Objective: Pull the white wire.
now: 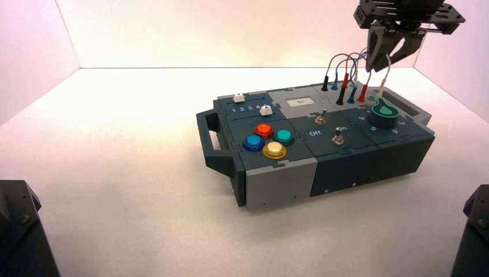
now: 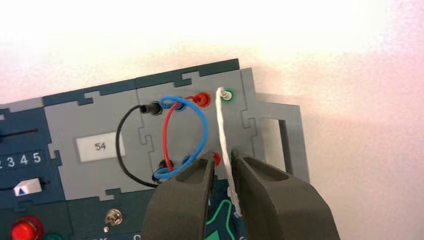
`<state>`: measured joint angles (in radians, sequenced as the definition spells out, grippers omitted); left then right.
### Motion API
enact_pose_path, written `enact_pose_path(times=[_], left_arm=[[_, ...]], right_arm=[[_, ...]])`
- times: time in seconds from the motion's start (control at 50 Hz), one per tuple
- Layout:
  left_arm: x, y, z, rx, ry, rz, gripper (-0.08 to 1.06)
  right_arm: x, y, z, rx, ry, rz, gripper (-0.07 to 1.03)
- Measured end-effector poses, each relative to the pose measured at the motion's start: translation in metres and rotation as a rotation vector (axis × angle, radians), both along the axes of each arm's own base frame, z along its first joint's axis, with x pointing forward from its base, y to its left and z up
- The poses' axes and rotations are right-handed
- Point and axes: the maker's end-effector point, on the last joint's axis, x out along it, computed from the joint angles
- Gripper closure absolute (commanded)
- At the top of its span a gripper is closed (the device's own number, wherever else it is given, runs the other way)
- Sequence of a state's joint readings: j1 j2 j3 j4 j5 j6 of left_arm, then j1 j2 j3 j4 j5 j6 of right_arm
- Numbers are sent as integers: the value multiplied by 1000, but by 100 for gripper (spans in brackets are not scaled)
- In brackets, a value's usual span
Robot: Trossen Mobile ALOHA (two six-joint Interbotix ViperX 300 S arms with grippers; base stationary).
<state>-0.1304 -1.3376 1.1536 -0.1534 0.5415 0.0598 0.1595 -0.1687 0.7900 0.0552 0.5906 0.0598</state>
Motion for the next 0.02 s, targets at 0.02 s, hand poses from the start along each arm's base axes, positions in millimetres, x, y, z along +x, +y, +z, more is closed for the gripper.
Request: enact_pose_path(times=[0.02], left_arm=[[0, 0, 0, 0, 2, 0, 101]], right_arm=[[0, 1, 0, 1, 0, 1, 76]])
